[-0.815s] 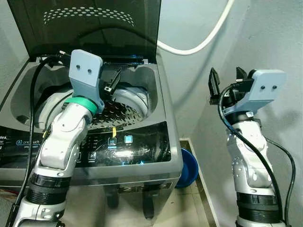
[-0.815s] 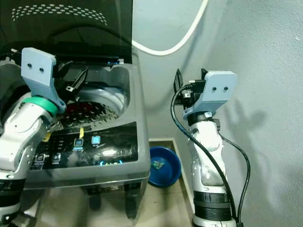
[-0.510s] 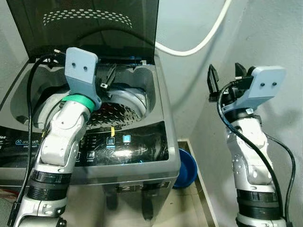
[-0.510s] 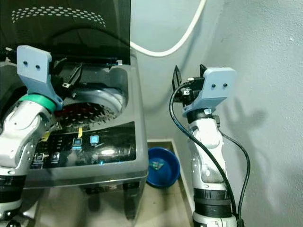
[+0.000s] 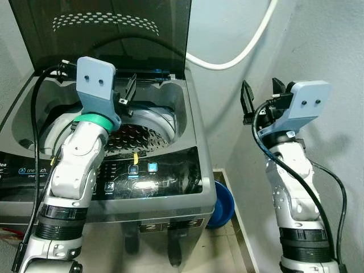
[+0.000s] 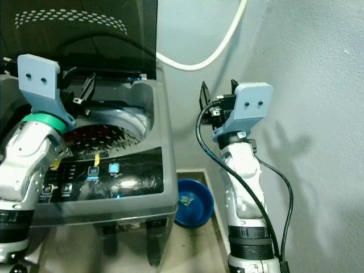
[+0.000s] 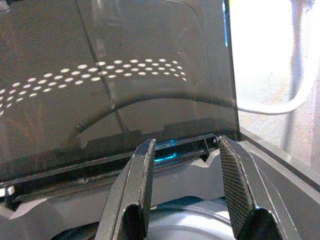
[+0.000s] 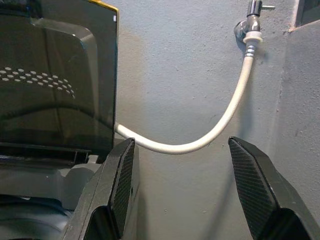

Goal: Clothes washing

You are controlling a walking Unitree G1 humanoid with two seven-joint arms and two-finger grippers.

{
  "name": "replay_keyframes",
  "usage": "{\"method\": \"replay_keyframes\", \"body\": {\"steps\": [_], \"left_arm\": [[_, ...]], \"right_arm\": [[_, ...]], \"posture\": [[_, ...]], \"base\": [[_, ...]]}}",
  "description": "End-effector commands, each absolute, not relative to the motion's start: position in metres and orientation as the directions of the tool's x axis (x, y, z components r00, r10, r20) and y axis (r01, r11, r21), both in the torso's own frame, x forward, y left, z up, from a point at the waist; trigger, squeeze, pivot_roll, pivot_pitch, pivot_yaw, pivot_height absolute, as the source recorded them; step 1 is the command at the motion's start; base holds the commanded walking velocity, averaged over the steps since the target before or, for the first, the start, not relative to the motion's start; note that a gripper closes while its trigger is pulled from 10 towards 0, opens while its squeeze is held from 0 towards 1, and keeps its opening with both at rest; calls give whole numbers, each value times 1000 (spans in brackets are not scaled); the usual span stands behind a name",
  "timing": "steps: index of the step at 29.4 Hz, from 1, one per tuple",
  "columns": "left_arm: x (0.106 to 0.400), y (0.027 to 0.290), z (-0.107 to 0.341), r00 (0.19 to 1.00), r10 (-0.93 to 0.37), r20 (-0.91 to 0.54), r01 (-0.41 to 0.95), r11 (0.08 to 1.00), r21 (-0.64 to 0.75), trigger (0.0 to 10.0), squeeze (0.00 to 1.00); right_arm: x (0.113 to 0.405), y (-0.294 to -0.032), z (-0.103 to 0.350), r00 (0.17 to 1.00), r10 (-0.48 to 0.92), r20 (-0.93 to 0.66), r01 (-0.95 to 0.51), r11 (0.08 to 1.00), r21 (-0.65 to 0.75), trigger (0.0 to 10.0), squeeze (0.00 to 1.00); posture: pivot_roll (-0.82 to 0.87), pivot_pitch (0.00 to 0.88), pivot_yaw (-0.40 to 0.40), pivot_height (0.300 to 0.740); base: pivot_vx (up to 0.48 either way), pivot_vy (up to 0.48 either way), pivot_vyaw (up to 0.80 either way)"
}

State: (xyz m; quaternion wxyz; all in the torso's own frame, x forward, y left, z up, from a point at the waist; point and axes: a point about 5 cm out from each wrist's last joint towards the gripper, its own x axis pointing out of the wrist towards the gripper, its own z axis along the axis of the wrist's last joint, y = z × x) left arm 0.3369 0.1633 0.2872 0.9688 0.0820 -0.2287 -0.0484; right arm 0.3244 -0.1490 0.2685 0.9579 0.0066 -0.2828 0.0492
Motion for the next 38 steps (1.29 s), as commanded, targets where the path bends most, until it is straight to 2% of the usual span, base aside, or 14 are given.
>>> {"method": "replay_keyframes", "body": {"steps": [1, 33, 38], "left_arm": [[337, 164, 289, 885, -122, 448, 49, 984, 171, 10000, 0], [339, 162, 289, 881, -125, 456, 54, 985, 164, 10000, 0], [339, 163, 289, 885, -112, 452, 46, 987, 155, 10000, 0]], "right_arm": [[325, -149, 267, 836, 88, 541, -99, 995, -10, 10000, 0], [329, -148, 267, 845, 94, 527, -76, 996, -56, 10000, 0], [330, -146, 266, 846, 115, 521, -82, 993, -87, 10000, 0]], "posture": [[29, 7, -8, 740], [23, 5, -9, 740], [23, 5, -9, 740]], "base": [[-337, 0, 0], [-359, 0, 0], [-111, 0, 0]]}}
